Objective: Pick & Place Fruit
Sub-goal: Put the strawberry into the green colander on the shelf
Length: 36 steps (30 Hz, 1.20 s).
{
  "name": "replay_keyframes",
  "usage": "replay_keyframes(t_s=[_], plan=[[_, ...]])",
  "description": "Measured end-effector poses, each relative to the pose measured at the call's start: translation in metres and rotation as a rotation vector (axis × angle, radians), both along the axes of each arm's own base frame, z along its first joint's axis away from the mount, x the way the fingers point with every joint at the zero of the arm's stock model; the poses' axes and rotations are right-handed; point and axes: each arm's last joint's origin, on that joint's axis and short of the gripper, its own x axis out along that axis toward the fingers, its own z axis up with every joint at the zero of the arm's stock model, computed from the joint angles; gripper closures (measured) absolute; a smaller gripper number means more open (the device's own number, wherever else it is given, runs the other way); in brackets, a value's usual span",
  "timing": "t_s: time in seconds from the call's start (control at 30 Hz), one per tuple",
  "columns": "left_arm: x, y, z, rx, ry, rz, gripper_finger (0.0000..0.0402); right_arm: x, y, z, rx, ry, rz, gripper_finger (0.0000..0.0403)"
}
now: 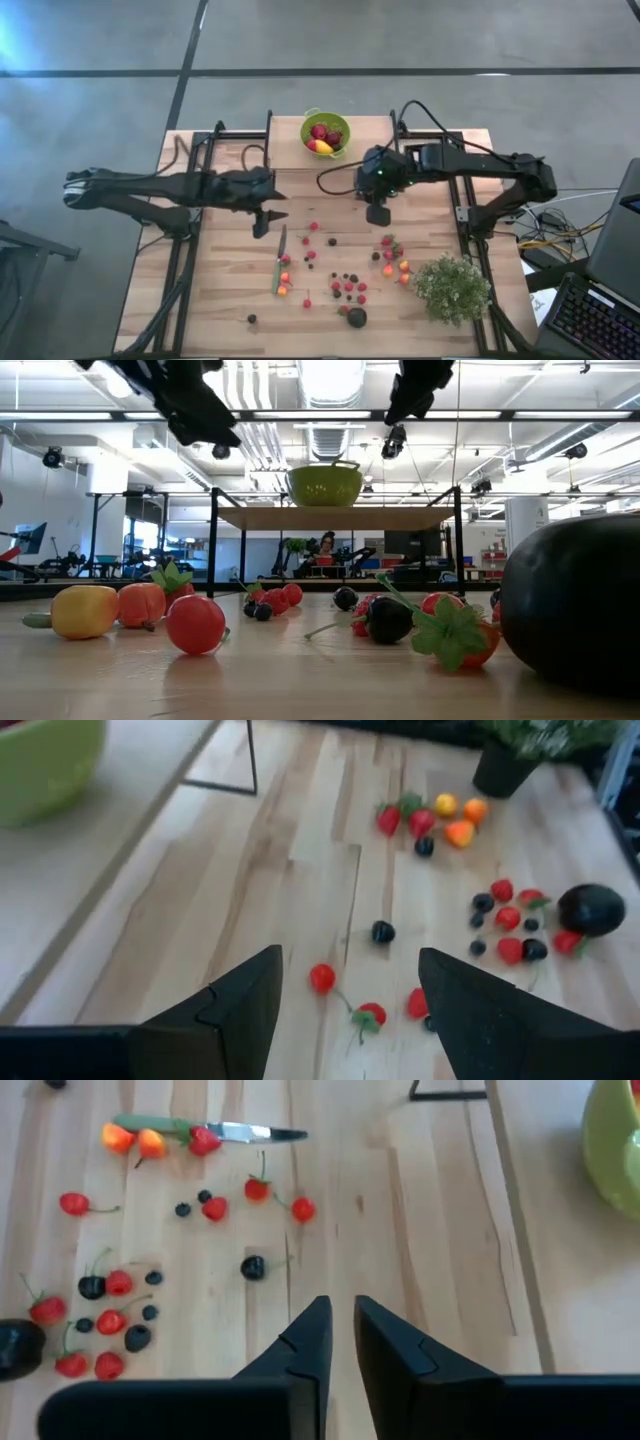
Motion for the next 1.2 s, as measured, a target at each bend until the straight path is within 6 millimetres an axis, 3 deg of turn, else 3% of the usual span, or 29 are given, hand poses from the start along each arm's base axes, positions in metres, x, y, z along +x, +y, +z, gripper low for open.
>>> replay_keyframes(t_s=[0.27, 0.53, 0.8, 1.2], plan=[[-0.031, -0.001, 0.002, -0.008, -0.104, 0.005, 0.0161, -0.029, 0.005, -0.013, 0.039, -0.025, -0.047, 0.0378], [-0.049, -0.001, 0.005, 0.003, -0.171, 0.006, 0.0161, -0.051, 0.006, -0.028, 0.055, -0.129, -0.073, 0.0394], [-0.059, 0.0, 0.008, 0.009, -0.2, 0.019, 0.0161, -0.065, 0.007, -0.039, 0.066, -0.191, -0.085, 0.0394], [-0.071, 0.0, 0.007, 0.029, -0.17, 0.016, 0.0161, -0.072, 0.008, -0.071, 0.091, -0.095, -0.109, 0.0394]])
